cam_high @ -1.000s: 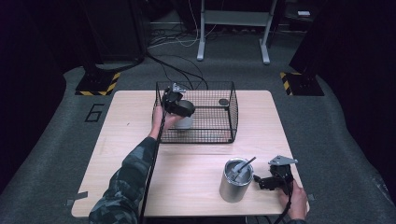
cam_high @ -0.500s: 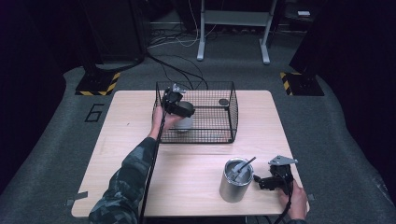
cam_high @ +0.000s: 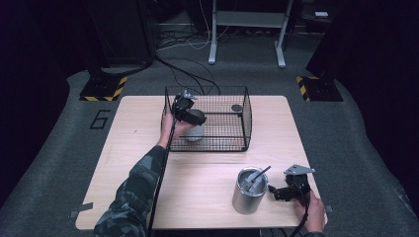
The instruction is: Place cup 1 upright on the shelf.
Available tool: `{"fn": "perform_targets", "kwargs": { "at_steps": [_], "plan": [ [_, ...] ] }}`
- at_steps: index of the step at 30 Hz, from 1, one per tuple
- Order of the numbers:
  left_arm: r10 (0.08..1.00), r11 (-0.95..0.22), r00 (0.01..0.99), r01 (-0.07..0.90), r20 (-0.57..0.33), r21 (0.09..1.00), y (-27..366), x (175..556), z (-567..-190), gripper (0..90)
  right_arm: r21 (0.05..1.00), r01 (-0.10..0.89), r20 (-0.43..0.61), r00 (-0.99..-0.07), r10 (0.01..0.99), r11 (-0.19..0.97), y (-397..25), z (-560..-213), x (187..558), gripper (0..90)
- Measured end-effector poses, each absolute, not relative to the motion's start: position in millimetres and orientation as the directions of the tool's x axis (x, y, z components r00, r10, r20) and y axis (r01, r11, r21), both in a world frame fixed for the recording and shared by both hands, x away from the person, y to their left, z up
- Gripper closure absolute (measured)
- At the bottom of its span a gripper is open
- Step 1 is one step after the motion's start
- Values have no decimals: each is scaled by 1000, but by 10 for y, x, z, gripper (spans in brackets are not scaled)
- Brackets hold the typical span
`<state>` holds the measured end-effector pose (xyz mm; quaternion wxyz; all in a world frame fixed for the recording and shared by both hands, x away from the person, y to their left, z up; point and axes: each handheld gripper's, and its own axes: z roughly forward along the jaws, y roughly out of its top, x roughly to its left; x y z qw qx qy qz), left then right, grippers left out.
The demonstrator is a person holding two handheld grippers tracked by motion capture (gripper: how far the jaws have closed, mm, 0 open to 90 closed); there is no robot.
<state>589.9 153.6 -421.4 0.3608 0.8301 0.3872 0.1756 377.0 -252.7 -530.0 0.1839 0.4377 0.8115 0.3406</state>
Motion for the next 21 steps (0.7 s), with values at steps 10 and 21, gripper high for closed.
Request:
{"fn": "perform_targets", "kwargs": {
  "at_steps": [10, 21],
  "plan": [
    [769, -455, 639, 528, 17, 717, 1532, 5879, -4229, 60, 714, 584, -2, -550, 835, 386, -2528, -5300, 3771, 0],
    [775, -459, 631, 520, 38, 721, 1529, 5814, -4246, 57, 714, 584, -2, -550, 835, 386, -2528, -5300, 3771, 0]
  ]
}}
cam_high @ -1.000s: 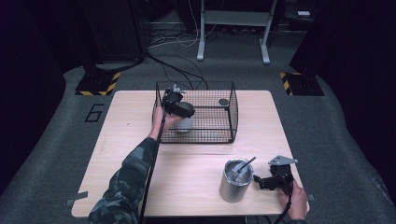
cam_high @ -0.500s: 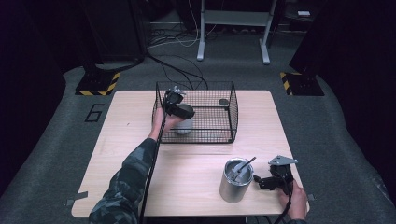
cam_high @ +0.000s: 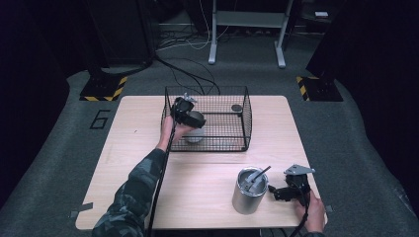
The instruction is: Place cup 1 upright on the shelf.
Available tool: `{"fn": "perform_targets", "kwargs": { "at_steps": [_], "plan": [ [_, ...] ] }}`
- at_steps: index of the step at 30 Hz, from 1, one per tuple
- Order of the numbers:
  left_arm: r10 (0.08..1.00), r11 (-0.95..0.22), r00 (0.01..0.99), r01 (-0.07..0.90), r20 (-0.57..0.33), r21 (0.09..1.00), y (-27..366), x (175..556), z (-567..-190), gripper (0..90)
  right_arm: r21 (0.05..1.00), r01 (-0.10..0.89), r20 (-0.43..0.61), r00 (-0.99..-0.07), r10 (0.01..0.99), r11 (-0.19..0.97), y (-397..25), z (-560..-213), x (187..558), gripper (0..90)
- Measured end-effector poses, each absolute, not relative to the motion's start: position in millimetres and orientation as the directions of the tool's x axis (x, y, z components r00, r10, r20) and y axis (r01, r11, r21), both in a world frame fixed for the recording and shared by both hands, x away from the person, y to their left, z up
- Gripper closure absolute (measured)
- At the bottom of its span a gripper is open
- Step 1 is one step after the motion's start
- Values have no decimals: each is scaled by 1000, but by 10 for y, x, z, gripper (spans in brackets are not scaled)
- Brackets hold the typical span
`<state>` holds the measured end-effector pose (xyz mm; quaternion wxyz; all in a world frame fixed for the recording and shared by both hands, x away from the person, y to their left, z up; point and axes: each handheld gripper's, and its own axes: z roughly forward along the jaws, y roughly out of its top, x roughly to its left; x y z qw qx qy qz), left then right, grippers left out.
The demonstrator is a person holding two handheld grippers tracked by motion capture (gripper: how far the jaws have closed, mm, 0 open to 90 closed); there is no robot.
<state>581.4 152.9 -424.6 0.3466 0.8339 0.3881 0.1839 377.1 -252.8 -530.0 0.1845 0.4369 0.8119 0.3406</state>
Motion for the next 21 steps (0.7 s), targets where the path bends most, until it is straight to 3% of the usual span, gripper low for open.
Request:
{"fn": "perform_targets", "kwargs": {
  "at_steps": [21],
  "plan": [
    [749, -419, 661, 423, 43, 804, 1585, 5513, -3848, 28, 714, 584, -2, -550, 835, 386, -2528, -5300, 3771, 0]
  ]
}}
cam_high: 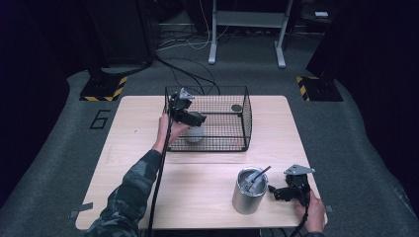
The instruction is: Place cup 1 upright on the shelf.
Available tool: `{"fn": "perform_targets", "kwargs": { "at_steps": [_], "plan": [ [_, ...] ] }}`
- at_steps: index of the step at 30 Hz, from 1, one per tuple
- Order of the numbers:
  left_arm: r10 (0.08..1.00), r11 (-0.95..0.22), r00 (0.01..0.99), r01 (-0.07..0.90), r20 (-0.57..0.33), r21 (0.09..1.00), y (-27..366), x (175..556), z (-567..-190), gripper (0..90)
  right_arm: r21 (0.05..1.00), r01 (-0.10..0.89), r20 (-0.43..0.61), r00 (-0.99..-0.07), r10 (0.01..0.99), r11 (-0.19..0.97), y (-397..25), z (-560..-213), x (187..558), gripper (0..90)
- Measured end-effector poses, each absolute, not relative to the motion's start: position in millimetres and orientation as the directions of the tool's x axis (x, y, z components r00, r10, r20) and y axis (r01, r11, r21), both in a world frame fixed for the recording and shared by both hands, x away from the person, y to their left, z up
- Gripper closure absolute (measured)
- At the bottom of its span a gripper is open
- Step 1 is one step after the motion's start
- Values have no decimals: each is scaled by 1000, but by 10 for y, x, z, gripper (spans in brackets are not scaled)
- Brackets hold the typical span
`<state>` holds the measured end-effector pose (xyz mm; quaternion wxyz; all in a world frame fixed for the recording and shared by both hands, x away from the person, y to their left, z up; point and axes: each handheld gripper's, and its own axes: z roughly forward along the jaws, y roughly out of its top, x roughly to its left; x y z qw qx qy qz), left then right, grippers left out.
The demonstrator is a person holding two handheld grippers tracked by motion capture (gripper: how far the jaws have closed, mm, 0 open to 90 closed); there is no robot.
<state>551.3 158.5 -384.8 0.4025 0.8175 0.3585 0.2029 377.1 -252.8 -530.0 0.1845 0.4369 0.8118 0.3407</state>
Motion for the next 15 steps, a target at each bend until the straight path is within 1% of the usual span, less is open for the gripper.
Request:
{"fn": "perform_targets", "kwargs": {
  "at_steps": [2, 5, 8, 12, 15],
  "plan": [
    [748, -407, 663, 410, 40, 816, 1587, 5463, -3816, 23, 714, 584, -2, -550, 835, 386, -2528, -5300, 3771, 0],
    [733, -418, 679, 390, 51, 821, 1600, 5377, -3766, 18, 714, 584, -2, -550, 835, 386, -2528, -5300, 3771, 0],
    [719, -412, 693, 380, 40, 828, 1626, 5287, -3721, 13, 714, 584, -2, -550, 835, 386, -2528, -5300, 3771, 0],
    [706, -424, 705, 348, 65, 836, 1654, 5145, -3684, 15, 714, 584, -1, -550, 835, 386, -2528, -5300, 3771, 0],
    [700, -418, 711, 336, 63, 844, 1683, 5042, -3679, 15, 714, 584, -2, -550, 835, 386, -2528, -5300, 3771, 0]
  ]
}}
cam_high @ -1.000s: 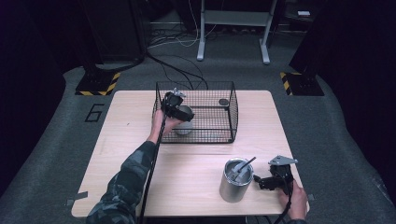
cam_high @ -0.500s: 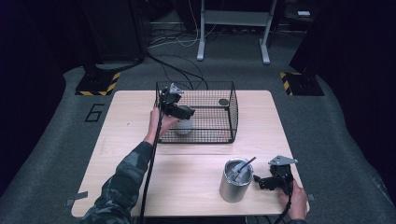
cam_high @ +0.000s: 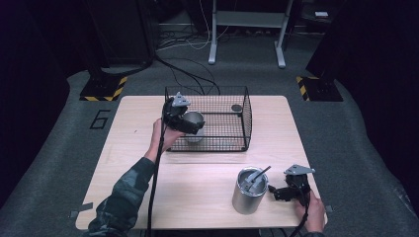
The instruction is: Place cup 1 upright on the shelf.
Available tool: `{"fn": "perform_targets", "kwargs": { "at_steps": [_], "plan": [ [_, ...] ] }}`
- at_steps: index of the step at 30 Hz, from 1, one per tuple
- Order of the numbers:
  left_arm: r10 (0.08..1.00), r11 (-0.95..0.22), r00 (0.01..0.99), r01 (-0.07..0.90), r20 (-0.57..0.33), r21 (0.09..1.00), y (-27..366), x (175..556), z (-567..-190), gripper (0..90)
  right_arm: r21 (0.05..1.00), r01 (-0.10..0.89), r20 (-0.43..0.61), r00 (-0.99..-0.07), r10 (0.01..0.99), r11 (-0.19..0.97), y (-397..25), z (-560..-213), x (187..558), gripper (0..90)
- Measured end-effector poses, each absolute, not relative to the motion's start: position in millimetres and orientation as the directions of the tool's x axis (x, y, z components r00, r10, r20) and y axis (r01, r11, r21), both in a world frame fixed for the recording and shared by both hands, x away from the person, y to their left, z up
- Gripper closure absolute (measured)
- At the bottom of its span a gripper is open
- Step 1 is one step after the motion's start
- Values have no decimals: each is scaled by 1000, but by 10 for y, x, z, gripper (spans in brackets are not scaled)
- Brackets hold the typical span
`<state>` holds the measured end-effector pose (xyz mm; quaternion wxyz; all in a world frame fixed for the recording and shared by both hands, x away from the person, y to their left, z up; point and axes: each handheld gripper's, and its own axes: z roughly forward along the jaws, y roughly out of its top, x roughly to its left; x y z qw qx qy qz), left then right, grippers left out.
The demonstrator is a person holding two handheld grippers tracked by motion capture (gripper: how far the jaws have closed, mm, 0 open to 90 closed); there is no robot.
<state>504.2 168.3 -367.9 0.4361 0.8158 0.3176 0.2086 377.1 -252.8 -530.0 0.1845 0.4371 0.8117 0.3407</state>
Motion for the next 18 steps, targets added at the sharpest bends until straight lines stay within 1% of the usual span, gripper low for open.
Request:
{"fn": "perform_targets", "kwargs": {
  "at_steps": [4, 14, 18],
  "plan": [
    [691, -429, 718, 317, 82, 846, 1733, 4901, -3675, 14, 714, 584, -2, -550, 835, 386, -2528, -5300, 3771, 0],
    [682, -416, 728, 302, 75, 858, 1923, 4543, -3749, 5, 714, 586, 0, -548, 836, 384, -2526, -5299, 3770, 0],
    [669, -428, 739, 301, 76, 852, 1958, 4427, -3801, 4, 714, 584, -2, -550, 835, 386, -2528, -5300, 3771, 0]
  ]
}}
